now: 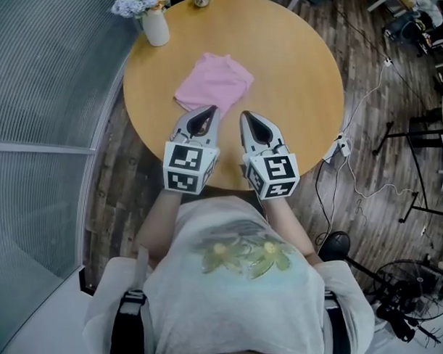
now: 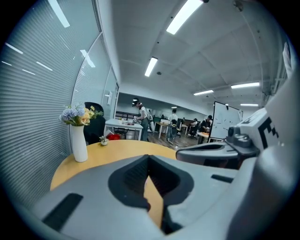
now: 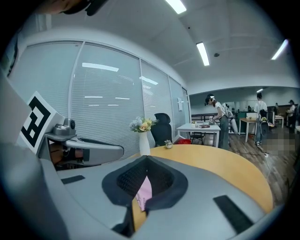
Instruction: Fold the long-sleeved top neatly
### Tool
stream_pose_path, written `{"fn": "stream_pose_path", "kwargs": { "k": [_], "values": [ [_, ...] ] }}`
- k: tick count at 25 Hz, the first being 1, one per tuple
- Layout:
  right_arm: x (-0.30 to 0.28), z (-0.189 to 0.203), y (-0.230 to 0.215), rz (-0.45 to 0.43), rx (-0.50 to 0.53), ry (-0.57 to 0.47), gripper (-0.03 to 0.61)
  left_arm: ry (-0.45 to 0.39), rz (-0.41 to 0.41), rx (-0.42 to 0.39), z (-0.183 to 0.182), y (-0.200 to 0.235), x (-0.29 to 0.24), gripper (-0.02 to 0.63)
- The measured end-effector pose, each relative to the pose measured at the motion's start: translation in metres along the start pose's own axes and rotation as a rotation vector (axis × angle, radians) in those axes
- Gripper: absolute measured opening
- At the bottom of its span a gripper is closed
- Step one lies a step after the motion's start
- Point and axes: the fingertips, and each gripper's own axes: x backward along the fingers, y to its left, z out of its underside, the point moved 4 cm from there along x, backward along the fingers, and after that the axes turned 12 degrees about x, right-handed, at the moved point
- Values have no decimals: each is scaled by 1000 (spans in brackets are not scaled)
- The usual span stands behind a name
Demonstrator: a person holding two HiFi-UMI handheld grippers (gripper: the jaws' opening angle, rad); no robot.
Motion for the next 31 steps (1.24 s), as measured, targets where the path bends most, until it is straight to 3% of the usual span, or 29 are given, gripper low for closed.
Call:
{"fn": "stream_pose_path", "kwargs": {
  "k": [13,31],
  "values": [
    [22,-1,26,-30,45,27,18,-1,29,-28,14,-16,25,5],
    [33,6,28,-34,47,37,18,15,25,-81,21,-22,26,5]
  ]
}}
